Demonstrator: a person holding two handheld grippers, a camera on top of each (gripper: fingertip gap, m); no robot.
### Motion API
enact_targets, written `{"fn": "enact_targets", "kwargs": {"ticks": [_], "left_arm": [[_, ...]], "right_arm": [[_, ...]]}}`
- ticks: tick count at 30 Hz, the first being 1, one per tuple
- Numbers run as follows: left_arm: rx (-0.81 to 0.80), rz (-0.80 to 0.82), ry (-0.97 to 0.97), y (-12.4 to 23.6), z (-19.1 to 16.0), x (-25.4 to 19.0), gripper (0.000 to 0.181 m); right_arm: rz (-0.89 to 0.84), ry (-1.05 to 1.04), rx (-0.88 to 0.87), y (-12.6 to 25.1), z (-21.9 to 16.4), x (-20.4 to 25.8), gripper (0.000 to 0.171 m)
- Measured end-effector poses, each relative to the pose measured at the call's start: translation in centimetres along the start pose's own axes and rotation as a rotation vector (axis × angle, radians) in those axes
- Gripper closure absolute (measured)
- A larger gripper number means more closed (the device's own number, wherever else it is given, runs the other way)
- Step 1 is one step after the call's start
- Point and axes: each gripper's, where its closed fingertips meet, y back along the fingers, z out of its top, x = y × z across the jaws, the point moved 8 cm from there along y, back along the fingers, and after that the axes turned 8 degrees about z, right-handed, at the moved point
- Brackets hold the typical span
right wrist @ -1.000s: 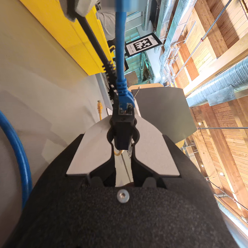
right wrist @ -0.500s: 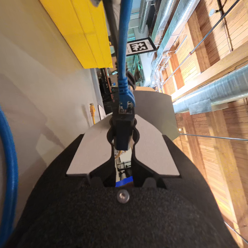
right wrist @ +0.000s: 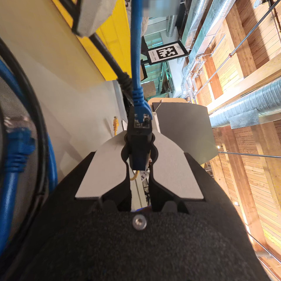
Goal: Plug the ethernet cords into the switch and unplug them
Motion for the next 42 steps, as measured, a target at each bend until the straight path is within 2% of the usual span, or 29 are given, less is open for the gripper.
{"fn": "enact_targets", "kwargs": {"ticks": [9, 14, 16, 20, 22, 27, 33, 42], "left_arm": [[-0.191, 0.447, -0.536, -2.2, -0.1, -1.0, 0.174], [-0.162, 0.564, -0.718, -2.7, -0.4, -1.3, 0.176], [-0.12, 0.513, -0.651, -2.7, -0.3, -1.3, 0.176], [-0.019, 0.212, -0.317, -1.7, 0.4, -1.2, 0.176], [0.016, 0.123, -0.194, -1.3, 0.9, -0.9, 0.176], [0.109, -0.08, -0.003, -1.4, 1.2, -0.3, 0.177], [0.134, -0.276, 0.191, -1.4, 1.8, 0.3, 0.177], [0.185, -0.277, 0.208, -1.6, 2.1, 0.6, 0.177]], "right_arm": [[0.063, 0.018, -0.006, -0.1, 0.5, 1.0, 0.147], [0.093, 0.008, -0.001, -0.2, 0.4, 1.1, 0.148], [0.083, 0.043, -0.002, -0.2, 0.4, 1.3, 0.148], [0.057, 0.041, -0.004, -0.2, 0.3, 0.9, 0.147], [0.046, 0.056, -0.003, -0.2, 0.1, 0.9, 0.147], [-0.001, 0.071, -0.034, 0.2, 0.6, 0.5, 0.148], [-0.026, 0.084, -0.038, 0.4, 0.5, 0.3, 0.148], [-0.008, 0.101, -0.043, 0.4, 0.6, 0.6, 0.148]]}}
